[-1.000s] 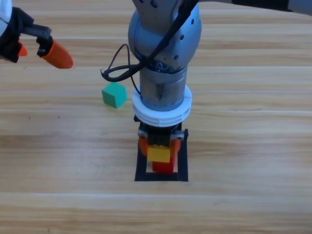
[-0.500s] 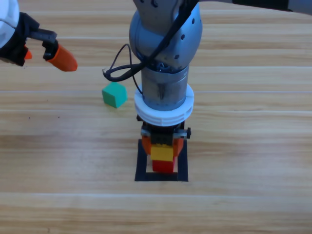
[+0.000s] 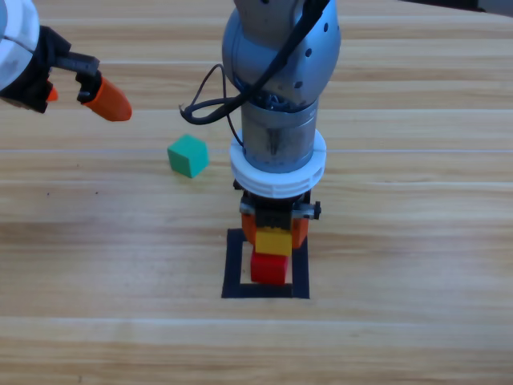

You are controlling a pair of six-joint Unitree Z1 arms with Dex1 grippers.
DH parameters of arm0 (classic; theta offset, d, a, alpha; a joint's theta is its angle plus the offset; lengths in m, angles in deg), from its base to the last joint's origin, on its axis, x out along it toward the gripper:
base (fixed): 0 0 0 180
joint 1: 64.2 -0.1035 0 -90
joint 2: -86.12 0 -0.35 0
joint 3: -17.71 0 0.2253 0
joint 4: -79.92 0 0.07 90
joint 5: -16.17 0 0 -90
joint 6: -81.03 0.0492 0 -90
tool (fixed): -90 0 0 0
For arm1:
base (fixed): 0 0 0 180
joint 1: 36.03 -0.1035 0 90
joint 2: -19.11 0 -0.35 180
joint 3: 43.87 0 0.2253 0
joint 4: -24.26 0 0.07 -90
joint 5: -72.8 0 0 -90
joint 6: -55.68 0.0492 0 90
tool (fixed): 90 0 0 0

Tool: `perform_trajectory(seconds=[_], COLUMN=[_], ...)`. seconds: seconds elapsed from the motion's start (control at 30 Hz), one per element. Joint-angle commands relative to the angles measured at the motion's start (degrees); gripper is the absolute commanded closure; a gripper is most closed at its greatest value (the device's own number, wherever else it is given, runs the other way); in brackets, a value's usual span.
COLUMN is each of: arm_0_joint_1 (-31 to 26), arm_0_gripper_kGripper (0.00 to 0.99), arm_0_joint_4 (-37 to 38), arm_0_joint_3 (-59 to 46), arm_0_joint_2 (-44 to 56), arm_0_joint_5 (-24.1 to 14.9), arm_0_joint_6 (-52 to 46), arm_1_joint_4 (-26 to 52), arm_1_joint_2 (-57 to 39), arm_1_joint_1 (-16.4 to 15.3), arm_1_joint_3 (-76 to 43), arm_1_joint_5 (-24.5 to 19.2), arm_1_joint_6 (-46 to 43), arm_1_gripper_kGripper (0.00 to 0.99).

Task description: Stack the blocks in the rectangular block: red at the bottom, yellow in the middle, green on top

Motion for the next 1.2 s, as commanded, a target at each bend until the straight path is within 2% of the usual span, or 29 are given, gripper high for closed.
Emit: perform_trajectory(seconds=[0.03, 0.83, 1.2], arm_0_joint_1=[-1.18, -1.18, -1.18], arm_0_gripper_kGripper=[0.000, 0.000, 0.000], arm_0_joint_4=[0.58, 0.58, 0.67], arm_0_joint_3=[-1.02, -1.28, -1.46], arm_0_joint_2=[-2.19, -2.63, -2.89], arm_0_joint_5=[0.45, 0.45, 0.27], arm_0_joint_6=[-0.57, -0.66, -0.66], arm_1_joint_4=[-1.42, -2.48, -2.48], arm_1_joint_2=[2.82, 1.59, 2.03], arm_1_joint_1=[1.18, -1.98, -2.33], arm_1_joint_3=[0.26, 1.31, 1.58], arm_1_joint_5=[-0.11, -0.64, -0.64], arm_1_joint_6=[0.06, -0.82, -1.00], arm_1_gripper_kGripper=[0.791, 0.791, 0.791])
